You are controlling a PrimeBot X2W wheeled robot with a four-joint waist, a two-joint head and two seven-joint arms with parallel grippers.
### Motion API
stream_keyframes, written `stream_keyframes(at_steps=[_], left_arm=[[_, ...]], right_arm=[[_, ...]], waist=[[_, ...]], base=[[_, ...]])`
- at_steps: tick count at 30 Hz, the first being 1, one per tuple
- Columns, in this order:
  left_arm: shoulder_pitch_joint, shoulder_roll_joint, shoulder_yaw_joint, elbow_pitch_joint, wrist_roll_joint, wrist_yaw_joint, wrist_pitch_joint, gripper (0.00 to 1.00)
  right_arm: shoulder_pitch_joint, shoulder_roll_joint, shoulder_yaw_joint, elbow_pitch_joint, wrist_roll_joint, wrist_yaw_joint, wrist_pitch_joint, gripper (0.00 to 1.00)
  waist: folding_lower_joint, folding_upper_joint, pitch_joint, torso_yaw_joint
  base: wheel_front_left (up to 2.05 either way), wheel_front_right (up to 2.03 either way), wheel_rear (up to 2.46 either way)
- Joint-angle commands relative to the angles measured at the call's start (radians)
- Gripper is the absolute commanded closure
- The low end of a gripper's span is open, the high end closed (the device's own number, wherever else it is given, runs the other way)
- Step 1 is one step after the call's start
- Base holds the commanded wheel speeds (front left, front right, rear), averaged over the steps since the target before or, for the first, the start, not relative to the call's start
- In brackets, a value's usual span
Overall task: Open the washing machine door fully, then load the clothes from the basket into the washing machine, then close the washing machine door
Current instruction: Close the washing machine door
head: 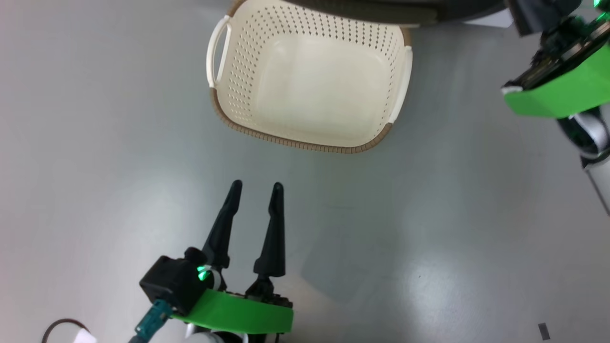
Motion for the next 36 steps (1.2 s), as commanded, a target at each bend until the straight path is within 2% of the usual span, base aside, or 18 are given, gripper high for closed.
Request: stream_keyframes(at_steps=[1, 10, 22, 29, 36], left_arm=[[-0.007, 0.011, 0.017, -0.03, -0.003, 0.007, -0.006, 0.0], [-0.049, 0.011, -0.027, -0.035, 0.02, 0.011, -0.006, 0.0], [-0.039, 0.011, -0.065, -0.04, -0.009, 0.026, -0.006, 0.0], [-0.04, 0.011, -0.057, -0.035, -0.015, 0.029, -0.006, 0.0], [-0.05, 0.011, -0.033, -0.007, -0.007, 0.018, -0.006, 0.0]], right_arm=[[-0.007, -0.005, 0.005, -0.018, 0.007, 0.001, -0.004, 1.0], [-0.121, -0.063, 0.016, 0.031, 0.004, 0.001, -0.004, 1.0], [-0.276, -0.124, 0.023, 0.173, 0.005, 0.001, -0.004, 1.0], [-0.276, -0.125, 0.021, 0.187, 0.006, 0.001, -0.004, 1.0], [-0.2, -0.081, 0.016, 0.152, 0.0, 0.001, -0.004, 1.0]], waist=[[0.0, 0.0, 0.021, 0.008], [0.0, 0.0, 0.07, 0.031], [0.0, 0.0, 0.097, 0.06], [0.0, 0.0, 0.084, 0.05], [0.0, 0.0, 0.031, 0.01]], base=[[0.0, 0.0, 0.0], [0.0, 0.0, 0.0], [0.0, 0.0, 0.0], [0.0, 0.0, 0.0], [0.0, 0.0, 0.0]])
